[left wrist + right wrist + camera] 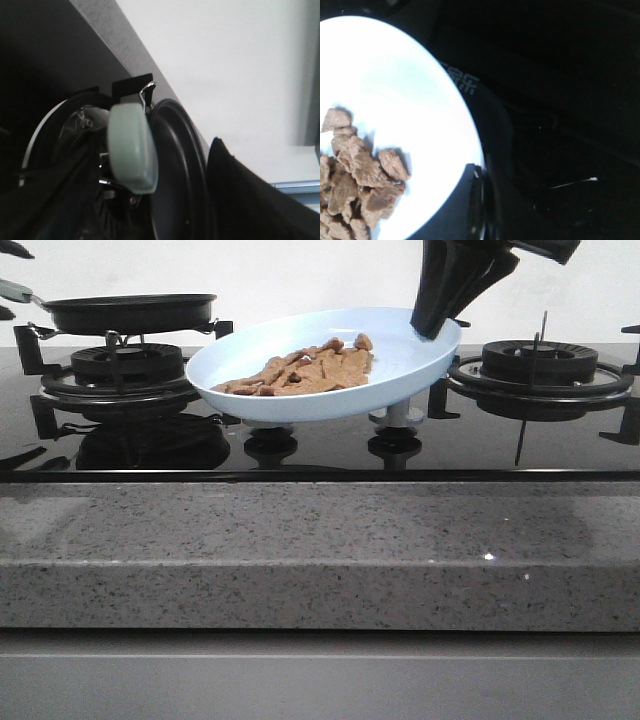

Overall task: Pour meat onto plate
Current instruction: 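Return the empty pan to its burner with the left gripper and release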

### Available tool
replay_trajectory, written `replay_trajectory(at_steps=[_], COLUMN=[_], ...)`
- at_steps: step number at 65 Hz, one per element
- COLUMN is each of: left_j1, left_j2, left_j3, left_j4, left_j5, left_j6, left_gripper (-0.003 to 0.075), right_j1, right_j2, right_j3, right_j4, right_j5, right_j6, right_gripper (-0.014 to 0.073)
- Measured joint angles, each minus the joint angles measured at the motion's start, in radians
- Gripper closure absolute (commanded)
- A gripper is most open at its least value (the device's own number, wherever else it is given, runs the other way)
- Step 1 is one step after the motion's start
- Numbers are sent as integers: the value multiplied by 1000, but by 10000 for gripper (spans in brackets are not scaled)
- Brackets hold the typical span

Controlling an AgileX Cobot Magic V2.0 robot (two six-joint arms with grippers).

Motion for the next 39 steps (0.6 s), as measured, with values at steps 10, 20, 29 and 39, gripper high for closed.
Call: replay_trajectory(at_steps=[10,20,29,39], left_j1=[29,52,54,54], left_j2=[0,0,-7,-33], left_j3=[0,-1,-4,-4], left_j4=[103,179,227,262], left_j5=[78,145,176,199], left_j6=[-38,-54,-56,-56], left_gripper=[258,265,388,637], right_j1=[0,0,0,0], right_j2=[0,0,0,0], right_j3=[0,0,0,0], right_j4=[0,0,0,0], right_j5=[0,0,0,0], right_j6=[0,0,0,0], right_gripper=[663,663,663,663])
